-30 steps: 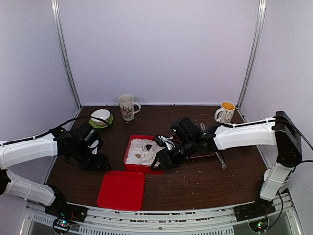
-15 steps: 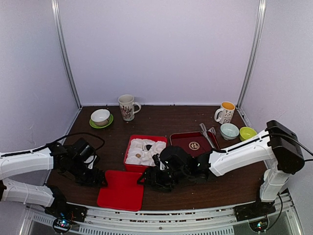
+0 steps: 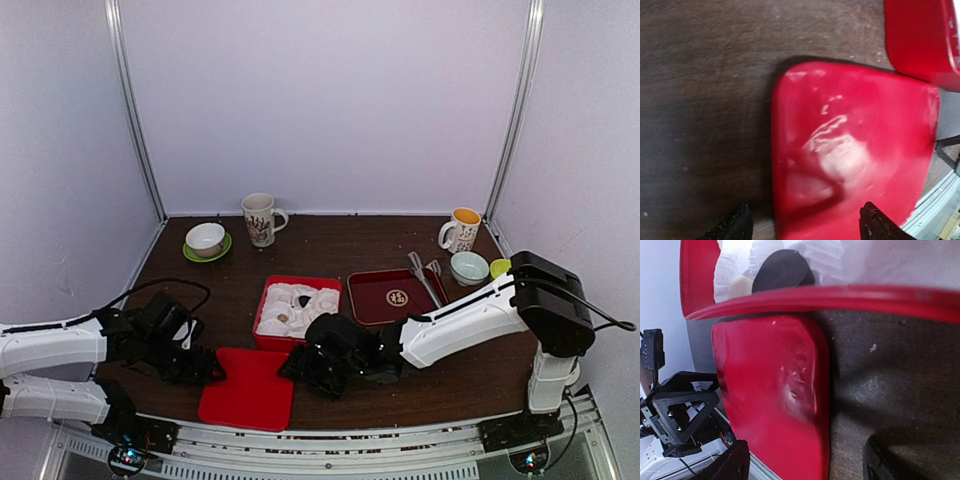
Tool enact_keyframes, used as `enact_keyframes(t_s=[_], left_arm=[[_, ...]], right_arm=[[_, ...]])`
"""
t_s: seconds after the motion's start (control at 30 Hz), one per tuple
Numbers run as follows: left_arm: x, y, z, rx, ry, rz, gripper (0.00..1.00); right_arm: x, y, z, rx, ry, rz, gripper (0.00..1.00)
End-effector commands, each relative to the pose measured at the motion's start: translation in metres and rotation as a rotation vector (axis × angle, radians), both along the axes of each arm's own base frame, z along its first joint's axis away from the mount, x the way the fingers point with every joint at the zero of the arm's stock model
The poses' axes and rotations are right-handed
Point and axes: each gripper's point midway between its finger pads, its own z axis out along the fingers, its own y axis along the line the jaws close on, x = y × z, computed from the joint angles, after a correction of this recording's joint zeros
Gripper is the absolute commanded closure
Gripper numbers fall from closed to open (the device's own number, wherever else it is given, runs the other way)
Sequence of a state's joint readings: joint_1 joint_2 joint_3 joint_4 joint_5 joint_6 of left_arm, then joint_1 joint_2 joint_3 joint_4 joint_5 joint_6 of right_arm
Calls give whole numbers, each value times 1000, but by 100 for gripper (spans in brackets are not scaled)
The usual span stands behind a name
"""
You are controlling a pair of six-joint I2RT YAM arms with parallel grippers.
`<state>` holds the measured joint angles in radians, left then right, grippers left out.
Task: Pack the chocolate
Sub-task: Pick up the box lid from the center of the board.
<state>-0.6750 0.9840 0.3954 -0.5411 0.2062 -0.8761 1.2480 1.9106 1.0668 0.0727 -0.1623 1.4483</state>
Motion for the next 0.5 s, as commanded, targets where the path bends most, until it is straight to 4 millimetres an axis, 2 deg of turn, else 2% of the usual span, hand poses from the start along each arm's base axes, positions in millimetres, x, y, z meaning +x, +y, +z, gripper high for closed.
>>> enact_keyframes(t_s=[0.0, 0.07, 0.13, 0.23, 0.3, 0.47], left_arm=[[-3, -19, -5, -119, 26, -7, 26], [-4, -25, -4, -146, 35, -23, 27], [-4, -33, -4, -181, 46, -43, 28], [-4, -42, 1, -225, 52, -65, 32], [-2, -45, 10, -243, 32, -70, 34], [1, -36, 48, -263, -61, -39, 36]], right_arm=[[13, -5, -6, -93, -46, -57, 23], [10, 1, -11, -88, -27, -41, 24], [5, 15, -15, -39, 1, -9, 25], [-1, 39, -9, 67, 26, 39, 28], [-2, 50, 8, 163, 11, 64, 29], [-8, 57, 48, 312, -47, 107, 37]])
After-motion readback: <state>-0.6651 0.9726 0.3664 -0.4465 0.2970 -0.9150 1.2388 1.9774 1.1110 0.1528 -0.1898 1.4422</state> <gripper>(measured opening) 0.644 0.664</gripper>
